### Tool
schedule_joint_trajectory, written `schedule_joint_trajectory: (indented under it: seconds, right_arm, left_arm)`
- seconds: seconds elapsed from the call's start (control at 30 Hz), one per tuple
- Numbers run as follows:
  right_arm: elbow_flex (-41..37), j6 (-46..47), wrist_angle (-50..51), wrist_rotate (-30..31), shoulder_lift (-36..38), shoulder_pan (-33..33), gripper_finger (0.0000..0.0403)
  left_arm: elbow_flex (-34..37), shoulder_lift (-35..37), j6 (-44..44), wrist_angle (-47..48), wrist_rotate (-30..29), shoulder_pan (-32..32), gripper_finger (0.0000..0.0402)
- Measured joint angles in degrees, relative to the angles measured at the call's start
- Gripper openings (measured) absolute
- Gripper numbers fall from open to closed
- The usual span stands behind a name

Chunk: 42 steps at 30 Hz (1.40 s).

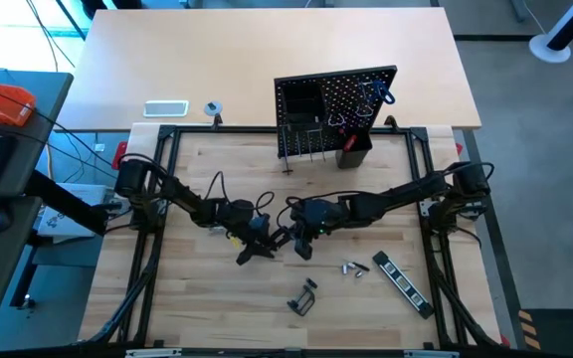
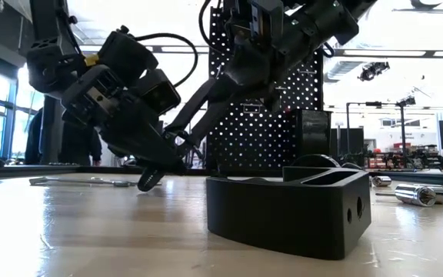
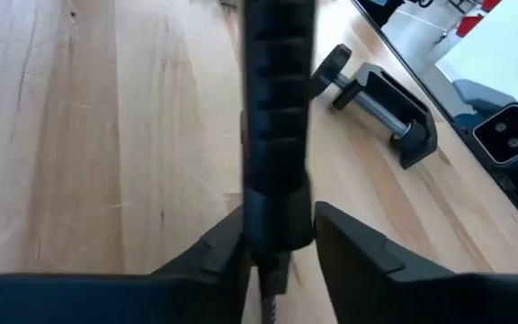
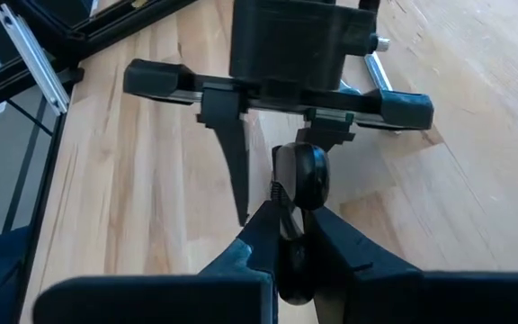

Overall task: Hang tools onto peg board
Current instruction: Hang the black crimping pliers on the peg board

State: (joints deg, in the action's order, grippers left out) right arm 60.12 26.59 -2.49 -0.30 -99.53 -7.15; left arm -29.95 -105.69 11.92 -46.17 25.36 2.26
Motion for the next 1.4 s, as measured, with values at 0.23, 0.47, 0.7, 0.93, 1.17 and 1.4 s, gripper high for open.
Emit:
schedule_joint_trajectory:
  seconds: [0.23, 0.47, 0.7, 0.93, 1.17, 1.4]
  right_arm:
    - [0.01, -0.37, 0.10, -0.03, 0.00, -0.05, 0.0024]
    - [0.02, -1.57, 0.45, -1.01, 0.00, -0.05, 0.0024]
    - [0.13, -0.92, 2.52, -3.99, 0.00, 0.01, 0.0052]
    - [0.13, -0.98, 4.97, -6.26, 0.00, -0.03, 0.0071]
    - [1.73, -2.58, 7.18, -10.29, 0.00, -0.03, 0.0074]
    - [8.57, -6.70, 16.11, -8.40, -0.02, -0.03, 0.0090]
  left_arm:
    - [1.49, 0.02, -0.28, -0.09, 0.02, -0.04, 0.0054]
    - [2.18, 0.08, -0.37, -0.06, 0.13, -0.04, 0.0008]
    - [1.80, 3.54, -2.37, 6.31, -0.48, -0.02, 0.0004]
    - [-1.63, 10.78, -8.58, 25.91, -4.37, 0.56, 0.0002]
    - [-9.16, 16.09, -14.41, 47.85, -6.79, 1.55, 0.0001]
    - [-19.50, 16.39, -19.38, 69.90, -10.98, 2.74, 0.0001]
